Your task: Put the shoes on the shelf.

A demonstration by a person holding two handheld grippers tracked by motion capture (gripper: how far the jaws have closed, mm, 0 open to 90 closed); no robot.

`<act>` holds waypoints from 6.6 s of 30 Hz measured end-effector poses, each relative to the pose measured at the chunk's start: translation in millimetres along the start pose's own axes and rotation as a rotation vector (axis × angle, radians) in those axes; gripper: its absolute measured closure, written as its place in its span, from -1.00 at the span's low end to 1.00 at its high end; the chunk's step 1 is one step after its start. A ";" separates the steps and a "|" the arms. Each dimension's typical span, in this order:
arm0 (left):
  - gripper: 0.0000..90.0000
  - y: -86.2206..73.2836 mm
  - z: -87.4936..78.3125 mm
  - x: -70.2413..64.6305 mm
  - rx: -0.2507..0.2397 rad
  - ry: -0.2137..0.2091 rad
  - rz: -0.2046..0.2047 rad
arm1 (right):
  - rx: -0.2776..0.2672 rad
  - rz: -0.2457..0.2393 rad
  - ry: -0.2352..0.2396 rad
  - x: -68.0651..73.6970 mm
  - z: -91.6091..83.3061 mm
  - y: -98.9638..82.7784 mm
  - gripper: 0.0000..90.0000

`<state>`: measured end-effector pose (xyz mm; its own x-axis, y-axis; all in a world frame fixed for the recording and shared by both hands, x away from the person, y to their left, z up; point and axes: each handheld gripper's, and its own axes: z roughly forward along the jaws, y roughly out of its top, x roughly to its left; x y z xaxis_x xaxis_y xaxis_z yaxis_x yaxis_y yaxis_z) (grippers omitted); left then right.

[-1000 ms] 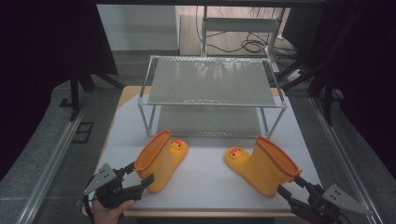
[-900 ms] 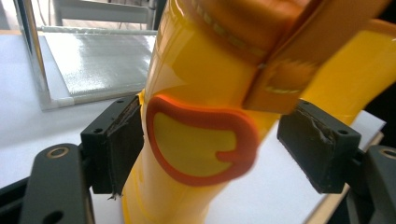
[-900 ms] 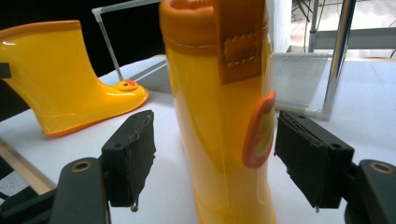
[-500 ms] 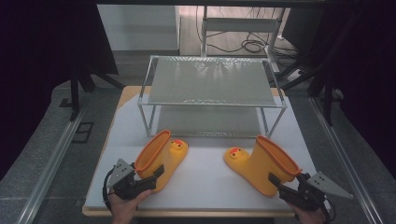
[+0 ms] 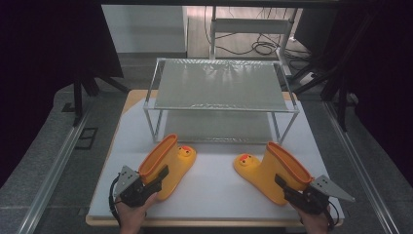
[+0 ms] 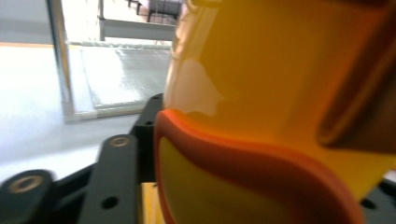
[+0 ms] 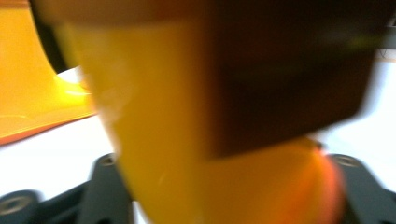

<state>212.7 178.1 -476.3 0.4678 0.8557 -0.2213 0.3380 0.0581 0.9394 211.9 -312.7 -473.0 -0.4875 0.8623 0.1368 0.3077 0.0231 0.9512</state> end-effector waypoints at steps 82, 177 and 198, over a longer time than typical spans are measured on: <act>0.90 75.9 -21.5 6.8 -0.119 -0.223 -0.216 | -0.237 0.217 0.182 0.7 -10.3 55.9 0.92; 0.91 203.7 18.8 21.8 -0.270 -0.329 -0.283 | -0.443 0.334 0.159 -28.5 27.9 184.3 0.92; 0.91 232.9 61.5 27.5 -0.310 -0.336 -0.313 | -0.458 0.353 0.145 -37.6 53.0 204.6 0.92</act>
<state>354.5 183.5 -279.7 0.6356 0.5655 -0.5256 0.2697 0.4753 0.8375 336.5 -313.6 -298.2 -0.5365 0.6992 0.4725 0.1034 -0.5013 0.8591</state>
